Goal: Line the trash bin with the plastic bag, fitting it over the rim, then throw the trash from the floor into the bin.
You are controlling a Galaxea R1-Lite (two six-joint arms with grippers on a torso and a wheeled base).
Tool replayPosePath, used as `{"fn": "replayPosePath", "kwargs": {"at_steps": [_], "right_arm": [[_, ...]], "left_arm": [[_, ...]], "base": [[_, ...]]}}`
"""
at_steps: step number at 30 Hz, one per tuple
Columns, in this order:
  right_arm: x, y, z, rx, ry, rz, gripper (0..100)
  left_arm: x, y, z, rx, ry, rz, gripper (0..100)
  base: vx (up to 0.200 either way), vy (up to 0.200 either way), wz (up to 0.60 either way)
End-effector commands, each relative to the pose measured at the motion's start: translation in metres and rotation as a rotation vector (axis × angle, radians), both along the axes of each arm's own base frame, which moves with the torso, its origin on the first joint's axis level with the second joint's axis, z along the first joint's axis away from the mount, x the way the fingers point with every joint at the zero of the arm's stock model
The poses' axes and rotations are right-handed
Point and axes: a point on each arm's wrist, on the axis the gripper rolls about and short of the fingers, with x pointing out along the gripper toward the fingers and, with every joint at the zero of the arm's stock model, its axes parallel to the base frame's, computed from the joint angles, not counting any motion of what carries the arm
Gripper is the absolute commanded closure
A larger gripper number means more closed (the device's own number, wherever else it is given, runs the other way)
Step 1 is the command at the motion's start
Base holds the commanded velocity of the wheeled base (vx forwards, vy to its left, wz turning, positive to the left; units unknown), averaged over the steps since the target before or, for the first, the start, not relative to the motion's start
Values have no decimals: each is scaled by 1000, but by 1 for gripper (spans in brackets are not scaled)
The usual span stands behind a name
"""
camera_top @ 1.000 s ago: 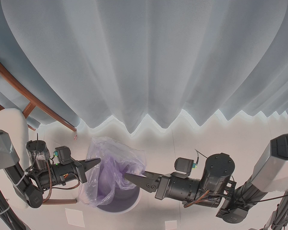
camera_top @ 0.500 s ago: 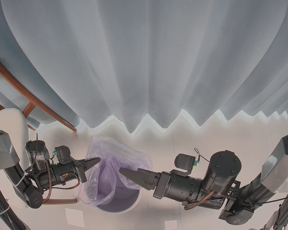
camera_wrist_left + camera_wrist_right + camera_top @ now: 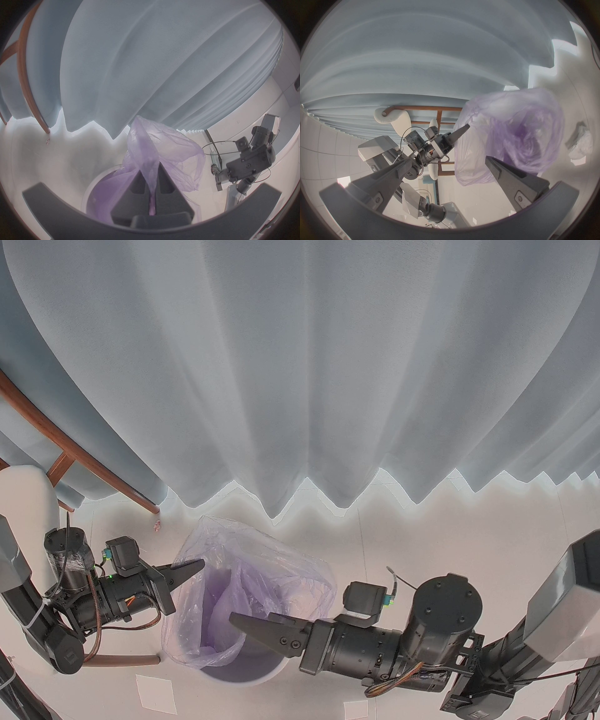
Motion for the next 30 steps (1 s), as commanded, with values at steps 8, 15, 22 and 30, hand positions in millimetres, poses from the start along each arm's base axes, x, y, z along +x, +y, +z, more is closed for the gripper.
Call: {"fn": "replayPosePath", "kwargs": {"at_steps": [8, 15, 22, 30], "right_arm": [[-8, 20, -42, -89, 96, 49, 0], [-1, 25, -56, -112, 106, 38, 0], [29, 12, -58, -108, 94, -51, 0], [73, -22, -59, -126, 53, -201, 0]], "left_arm": [[-4, -1, 7, -6, -27, -6, 100], [-5, -1, 9, -7, -35, -8, 100], [-6, -1, 9, -4, -38, -9, 100], [-7, -1, 12, -6, -50, -9, 100]], "base": [[0, 0, 0], [0, 0, 0], [0, 0, 0], [0, 0, 0]]}}
